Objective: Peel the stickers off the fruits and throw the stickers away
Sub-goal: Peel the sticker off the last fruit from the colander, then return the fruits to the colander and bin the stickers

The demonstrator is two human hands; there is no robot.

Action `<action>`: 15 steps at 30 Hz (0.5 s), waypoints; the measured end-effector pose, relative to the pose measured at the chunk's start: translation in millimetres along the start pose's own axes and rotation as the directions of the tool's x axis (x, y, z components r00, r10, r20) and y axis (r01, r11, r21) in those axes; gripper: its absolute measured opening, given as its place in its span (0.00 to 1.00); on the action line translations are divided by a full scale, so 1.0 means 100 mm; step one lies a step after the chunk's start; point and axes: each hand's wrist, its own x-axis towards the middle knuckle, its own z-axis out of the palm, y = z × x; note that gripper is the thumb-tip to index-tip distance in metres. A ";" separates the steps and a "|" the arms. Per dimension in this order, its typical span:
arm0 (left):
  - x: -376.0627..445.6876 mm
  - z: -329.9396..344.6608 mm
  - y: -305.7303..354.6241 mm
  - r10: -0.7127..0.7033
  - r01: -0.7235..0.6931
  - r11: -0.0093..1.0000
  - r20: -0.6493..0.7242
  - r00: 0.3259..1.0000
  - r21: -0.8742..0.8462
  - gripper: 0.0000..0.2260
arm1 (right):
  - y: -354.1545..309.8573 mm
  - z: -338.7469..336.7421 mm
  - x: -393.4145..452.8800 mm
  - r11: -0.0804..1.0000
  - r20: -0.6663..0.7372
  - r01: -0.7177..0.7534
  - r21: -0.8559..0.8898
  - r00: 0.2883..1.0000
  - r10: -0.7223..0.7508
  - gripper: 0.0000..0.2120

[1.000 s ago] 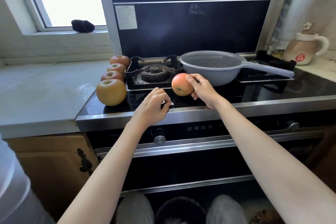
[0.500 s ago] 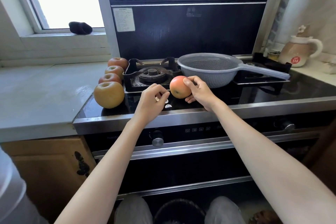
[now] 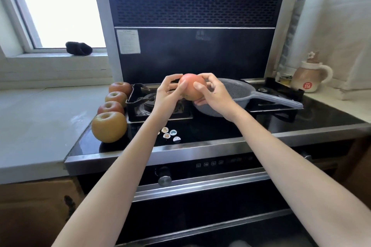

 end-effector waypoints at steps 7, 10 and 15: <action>0.43 0.17 -0.09 -0.023 0.019 0.997 0.055 0.998 0.076 0.12 | -0.02 -0.27 0.30 0.990 -0.039 -0.023 -0.141 0.999 0.018 0.16; 0.52 0.18 -0.29 0.082 -0.099 0.919 0.060 0.995 0.382 0.11 | 0.06 -0.36 0.44 0.968 -0.063 -0.039 -0.250 0.998 0.024 0.16; 0.65 0.19 -0.47 0.149 -0.365 0.703 0.375 0.915 0.610 0.10 | 0.29 -0.58 0.75 0.855 -0.098 -0.168 -0.490 0.986 0.138 0.20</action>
